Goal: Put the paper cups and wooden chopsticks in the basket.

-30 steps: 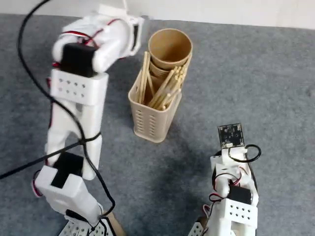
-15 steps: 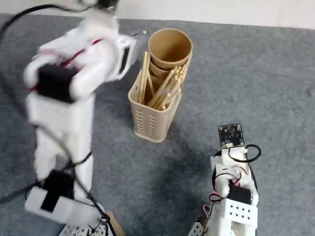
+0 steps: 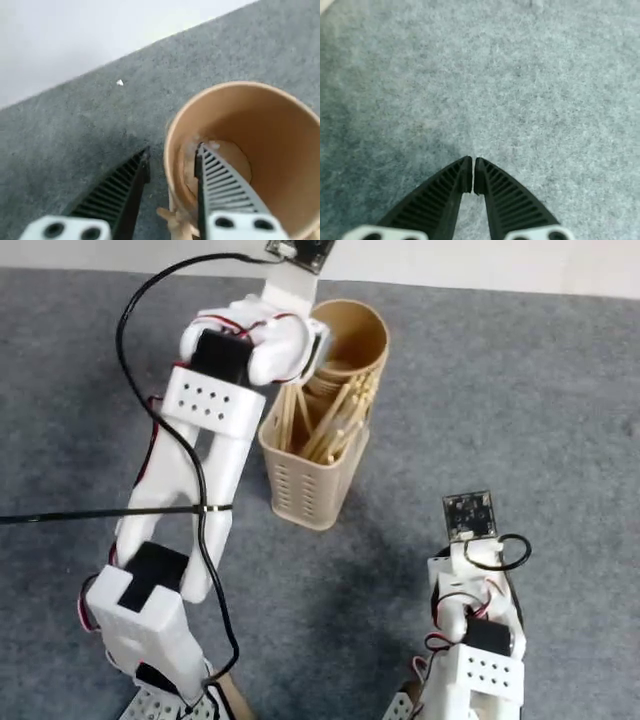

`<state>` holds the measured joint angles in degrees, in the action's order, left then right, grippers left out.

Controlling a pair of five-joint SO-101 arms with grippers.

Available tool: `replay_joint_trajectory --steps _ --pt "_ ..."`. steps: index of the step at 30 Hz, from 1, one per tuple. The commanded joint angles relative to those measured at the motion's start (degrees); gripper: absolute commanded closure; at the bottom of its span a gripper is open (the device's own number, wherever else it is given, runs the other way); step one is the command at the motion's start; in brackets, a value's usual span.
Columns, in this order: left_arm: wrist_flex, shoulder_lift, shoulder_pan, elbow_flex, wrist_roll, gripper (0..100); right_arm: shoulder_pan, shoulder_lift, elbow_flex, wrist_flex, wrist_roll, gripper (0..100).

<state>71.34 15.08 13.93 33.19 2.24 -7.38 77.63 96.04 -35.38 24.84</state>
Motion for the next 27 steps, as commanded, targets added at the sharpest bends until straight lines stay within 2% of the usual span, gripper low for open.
replay_joint_trajectory --steps 1,6,11,16,22,27 --pt "0.5 1.4 -0.1 -3.9 0.6 84 0.0 0.7 3.4 0.8 0.3 96.7" --pt "0.5 0.9 0.2 -3.0 0.6 84 0.0 0.7 3.4 0.8 0.4 96.7" --pt "2.7 0.8 0.1 10.8 0.6 84 0.0 0.7 3.4 0.8 0.4 96.7" --pt "11.6 0.8 0.1 34.3 0.5 84 0.0 0.7 3.4 0.8 0.3 96.7" --pt "31.2 0.9 0.0 60.3 0.5 84 -3.2 0.7 2.9 0.8 -1.4 96.7" --pt "31.6 -4.3 -5.4 60.9 0.4 84 -8.5 0.8 2.8 0.9 -9.1 96.7"
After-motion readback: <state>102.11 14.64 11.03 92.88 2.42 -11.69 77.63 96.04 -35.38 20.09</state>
